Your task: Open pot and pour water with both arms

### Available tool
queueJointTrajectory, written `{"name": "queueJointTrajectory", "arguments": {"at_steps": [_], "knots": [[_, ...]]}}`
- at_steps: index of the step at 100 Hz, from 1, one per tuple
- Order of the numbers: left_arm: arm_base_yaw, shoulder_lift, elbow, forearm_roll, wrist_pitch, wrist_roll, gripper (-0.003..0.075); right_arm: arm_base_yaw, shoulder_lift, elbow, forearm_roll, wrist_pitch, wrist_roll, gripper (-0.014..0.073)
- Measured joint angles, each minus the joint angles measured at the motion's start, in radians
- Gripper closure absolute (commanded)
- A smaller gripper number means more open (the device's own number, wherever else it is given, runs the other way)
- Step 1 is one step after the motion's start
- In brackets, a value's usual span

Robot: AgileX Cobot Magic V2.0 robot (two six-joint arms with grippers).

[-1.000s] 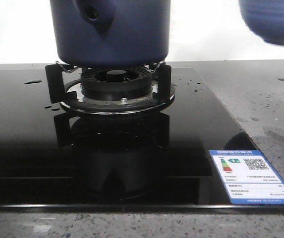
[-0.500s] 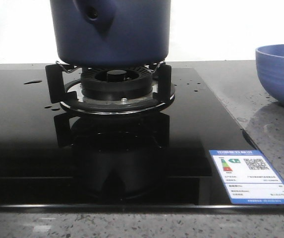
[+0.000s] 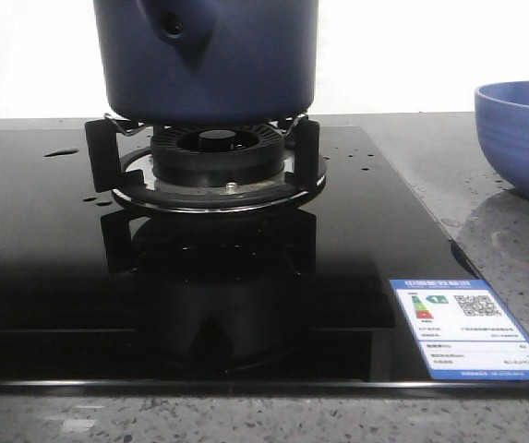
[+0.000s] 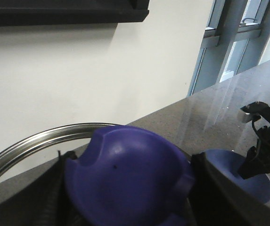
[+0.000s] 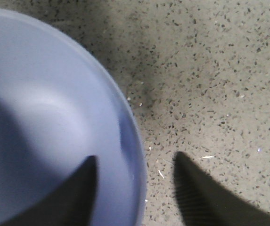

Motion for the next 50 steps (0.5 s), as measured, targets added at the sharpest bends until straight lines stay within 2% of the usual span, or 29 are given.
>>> {"name": "queueJointTrajectory", "arguments": {"at_steps": [19,50], "knots": [[0.0,0.054,0.0,-0.012,0.062,0.025,0.0381,0.0,-0.083,-0.03,0.008,0.008,-0.001,0.017],[-0.069,0.161,0.0,-0.116,0.072,0.198,0.0381,0.0,-0.273,-0.045,0.019,0.021,-0.001,0.017]]}}
